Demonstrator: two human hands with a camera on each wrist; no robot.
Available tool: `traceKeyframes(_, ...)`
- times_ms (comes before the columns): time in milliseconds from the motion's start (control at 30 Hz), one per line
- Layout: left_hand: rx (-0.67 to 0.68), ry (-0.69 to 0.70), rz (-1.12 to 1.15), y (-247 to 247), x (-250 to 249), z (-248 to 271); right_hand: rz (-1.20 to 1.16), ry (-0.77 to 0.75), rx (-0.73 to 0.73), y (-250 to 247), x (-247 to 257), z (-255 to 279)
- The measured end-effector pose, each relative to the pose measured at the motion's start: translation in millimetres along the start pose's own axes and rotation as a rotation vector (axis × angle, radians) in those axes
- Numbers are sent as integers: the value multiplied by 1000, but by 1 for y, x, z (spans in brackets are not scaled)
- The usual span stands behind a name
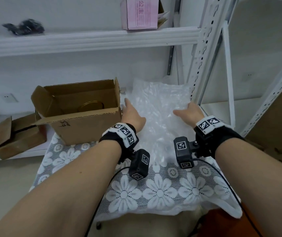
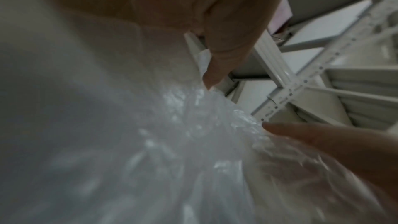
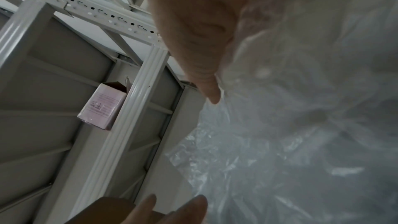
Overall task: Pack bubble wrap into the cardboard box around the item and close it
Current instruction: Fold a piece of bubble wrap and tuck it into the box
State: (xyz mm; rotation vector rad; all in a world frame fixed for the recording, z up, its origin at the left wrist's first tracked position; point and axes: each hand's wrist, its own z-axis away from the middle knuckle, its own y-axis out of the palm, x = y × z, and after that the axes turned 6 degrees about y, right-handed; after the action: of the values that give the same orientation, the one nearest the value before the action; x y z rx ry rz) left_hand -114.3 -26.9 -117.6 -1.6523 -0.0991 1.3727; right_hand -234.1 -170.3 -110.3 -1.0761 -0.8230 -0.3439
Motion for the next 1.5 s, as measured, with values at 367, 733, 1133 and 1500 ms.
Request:
traceKeyframes(367, 303, 342, -342, -6, -7, 48, -96, -95, 43, -16, 14, 40)
traceKeyframes(733, 395, 309, -531, -19, 23, 78, -515, -24, 32, -12, 3, 78)
traceKeyframes(1133, -80, 657, -410, -40, 16, 93, -513, 92, -60, -15, -18, 82)
traceKeyframes(1500, 284, 299, -772, -52, 1, 94, 555, -677, 229, 6, -22, 138)
